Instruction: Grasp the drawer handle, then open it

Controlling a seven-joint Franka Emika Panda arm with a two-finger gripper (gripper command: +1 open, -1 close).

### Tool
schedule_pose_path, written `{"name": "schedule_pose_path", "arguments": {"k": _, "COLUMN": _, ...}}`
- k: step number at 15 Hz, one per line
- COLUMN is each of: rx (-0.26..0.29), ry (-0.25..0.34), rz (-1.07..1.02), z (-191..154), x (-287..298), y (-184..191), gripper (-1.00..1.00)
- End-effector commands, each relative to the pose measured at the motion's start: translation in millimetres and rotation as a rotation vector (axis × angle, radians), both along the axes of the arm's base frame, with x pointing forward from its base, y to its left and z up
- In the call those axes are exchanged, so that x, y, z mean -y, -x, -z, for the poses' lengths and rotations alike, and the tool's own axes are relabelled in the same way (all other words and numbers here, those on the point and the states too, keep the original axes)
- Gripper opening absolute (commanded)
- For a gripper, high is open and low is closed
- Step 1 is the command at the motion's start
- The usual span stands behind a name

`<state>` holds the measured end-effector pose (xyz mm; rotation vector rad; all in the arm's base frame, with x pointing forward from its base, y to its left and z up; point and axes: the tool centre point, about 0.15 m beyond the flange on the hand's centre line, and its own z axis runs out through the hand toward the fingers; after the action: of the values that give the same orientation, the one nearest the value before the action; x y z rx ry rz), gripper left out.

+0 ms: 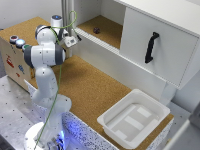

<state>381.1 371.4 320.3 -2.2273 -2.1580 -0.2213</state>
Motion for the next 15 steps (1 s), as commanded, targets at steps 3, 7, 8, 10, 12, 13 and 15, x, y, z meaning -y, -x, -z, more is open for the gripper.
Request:
{"name": "schedule_pose_path", "arguments": {"k": 3, "rx": -0.002, "ry": 0.043, "rz": 0.028, "z": -7.8, "x": 43.7, "y": 1.8, "gripper": -1.00}}
{"name": "schedule_pose_path", "arguments": {"k": 7, "rx": 0.008, "ry": 0.049, "rz": 0.054, "z": -5.8, "x": 65.1, "y": -5.9, "gripper": -1.00}}
{"name": "schedule_pose_path", "arguments": {"k": 8, "rx": 0.008, "ry": 0.051, "rz": 0.065, "z": -4.3, "x": 73.0, "y": -10.7, "gripper": -1.00}}
{"name": "schedule_pose_path", "arguments": {"k": 10, "rx": 0.021, "ry": 0.056, "rz": 0.076, "z": -2.2, "x": 88.0, "y": -17.5, "gripper": -1.00}}
{"name": "schedule_pose_path", "arguments": {"k": 12, "rx": 0.034, "ry": 0.068, "rz": 0.077, "z": 2.3, "x": 104.8, "y": -22.4, "gripper": -1.00}}
{"name": "schedule_pose_path", "arguments": {"k": 13, "rx": 0.035, "ry": 0.066, "rz": 0.081, "z": 3.4, "x": 112.1, "y": -24.2, "gripper": -1.00}}
{"name": "schedule_pose_path", "arguments": {"k": 15, "rx": 0.038, "ry": 0.062, "rz": 0.084, "z": 4.9, "x": 123.5, "y": -27.5, "gripper": -1.00}}
